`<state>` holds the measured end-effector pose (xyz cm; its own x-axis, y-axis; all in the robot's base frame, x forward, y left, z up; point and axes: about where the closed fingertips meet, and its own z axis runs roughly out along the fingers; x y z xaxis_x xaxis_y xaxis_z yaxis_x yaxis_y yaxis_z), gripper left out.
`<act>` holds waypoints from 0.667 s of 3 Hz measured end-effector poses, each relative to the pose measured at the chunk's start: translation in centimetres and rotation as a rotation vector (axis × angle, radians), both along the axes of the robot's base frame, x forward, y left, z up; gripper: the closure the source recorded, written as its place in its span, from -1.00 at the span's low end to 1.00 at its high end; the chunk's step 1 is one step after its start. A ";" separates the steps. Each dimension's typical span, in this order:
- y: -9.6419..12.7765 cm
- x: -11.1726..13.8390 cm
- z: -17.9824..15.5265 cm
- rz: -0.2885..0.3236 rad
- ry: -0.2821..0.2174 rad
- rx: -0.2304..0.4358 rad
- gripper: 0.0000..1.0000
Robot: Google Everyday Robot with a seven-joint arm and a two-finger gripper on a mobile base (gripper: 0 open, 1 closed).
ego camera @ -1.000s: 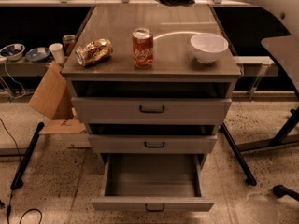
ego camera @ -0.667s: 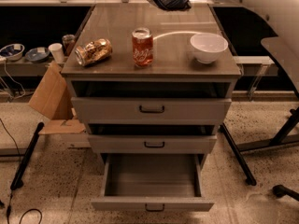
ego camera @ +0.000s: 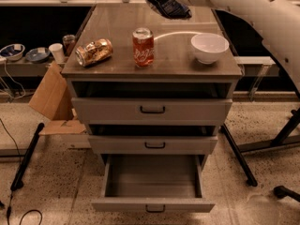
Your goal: Pick blue chip bag from bottom drawer and place on counter
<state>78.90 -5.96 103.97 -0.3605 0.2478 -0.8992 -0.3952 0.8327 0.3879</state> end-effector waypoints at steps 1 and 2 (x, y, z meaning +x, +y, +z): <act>-0.5 1.4 -0.4 -0.020 0.003 -0.005 1.00; -0.2 2.8 -1.0 -0.006 0.013 0.004 1.00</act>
Offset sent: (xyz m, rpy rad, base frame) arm 0.0509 0.0024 -0.0133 0.0254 0.0184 0.0297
